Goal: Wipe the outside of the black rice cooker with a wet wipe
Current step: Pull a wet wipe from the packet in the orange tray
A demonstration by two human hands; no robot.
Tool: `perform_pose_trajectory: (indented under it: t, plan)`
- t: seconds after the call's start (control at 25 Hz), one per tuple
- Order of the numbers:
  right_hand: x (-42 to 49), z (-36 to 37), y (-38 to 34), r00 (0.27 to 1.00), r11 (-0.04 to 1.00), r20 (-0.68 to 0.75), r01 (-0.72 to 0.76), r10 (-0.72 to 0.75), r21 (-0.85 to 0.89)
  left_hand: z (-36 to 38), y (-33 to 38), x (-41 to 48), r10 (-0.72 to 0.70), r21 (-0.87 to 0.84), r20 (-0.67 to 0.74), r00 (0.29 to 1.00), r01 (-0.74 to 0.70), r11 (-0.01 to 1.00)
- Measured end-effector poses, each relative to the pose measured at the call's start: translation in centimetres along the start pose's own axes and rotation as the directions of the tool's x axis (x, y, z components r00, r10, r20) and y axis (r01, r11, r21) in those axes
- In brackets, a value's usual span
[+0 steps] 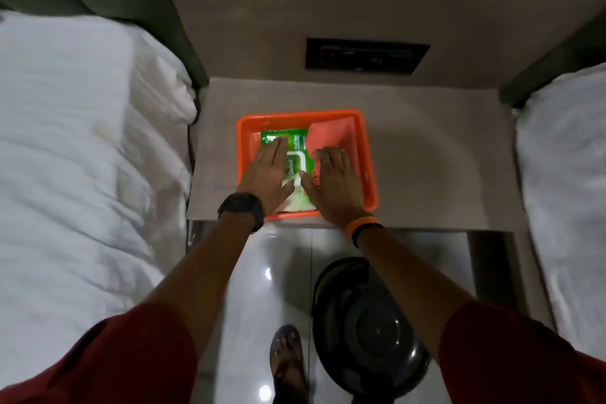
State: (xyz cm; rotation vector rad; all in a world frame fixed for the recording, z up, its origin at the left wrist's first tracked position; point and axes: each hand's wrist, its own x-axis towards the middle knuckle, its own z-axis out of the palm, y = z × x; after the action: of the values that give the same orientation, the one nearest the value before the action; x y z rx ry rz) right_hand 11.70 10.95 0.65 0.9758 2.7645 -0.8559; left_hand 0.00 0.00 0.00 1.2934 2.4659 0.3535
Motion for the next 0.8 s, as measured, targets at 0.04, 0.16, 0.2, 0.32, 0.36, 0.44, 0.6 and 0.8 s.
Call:
perform_pose_trajectory:
  t: [0.04,0.16,0.2,0.32,0.36,0.44,0.6,0.8]
  plan:
    - [0.7,1.6,0.1,0.998,0.999,0.020,-0.052,0.052,0.009,1.1,-0.6,0.8,-0.008,-0.025,0.032,0.999,0.009,1.000]
    - [2.6,4.4,-0.2,0.962,0.964,0.075,-0.264,0.262,0.017,3.7,-2.0,3.3,-0.028,-0.062,0.164,0.986,0.039,0.997]
    - [3.0,5.1,-0.2,0.950,0.951,0.093,-0.305,0.300,0.050,4.6,-2.4,4.1,-0.032,-0.034,0.198,0.980,0.039,0.999]
    - [3.2,6.1,-0.2,0.933,0.929,0.105,-0.356,0.345,0.101,6.1,-3.2,5.4,-0.034,0.077,0.225,0.974,0.017,0.997]
    - [3.2,6.3,-0.1,0.934,0.926,0.082,-0.355,0.347,0.128,6.2,-3.4,5.7,-0.031,0.083,0.222,0.974,0.012,0.996]
    - [3.1,6.3,-0.1,0.946,0.920,0.066,-0.323,0.316,0.224,6.0,-3.7,6.2,-0.018,0.048,0.222,0.975,0.007,0.999]
    - [4.0,5.9,0.0,0.962,0.899,0.060,-0.270,0.266,0.346,4.4,-4.7,5.4,-0.064,-0.435,0.158,0.985,0.128,0.891]
    - [4.8,6.8,-0.5,0.953,0.953,0.032,-0.302,0.301,0.027,4.6,-4.2,2.8,-0.170,-0.586,0.033,0.985,0.157,0.795]
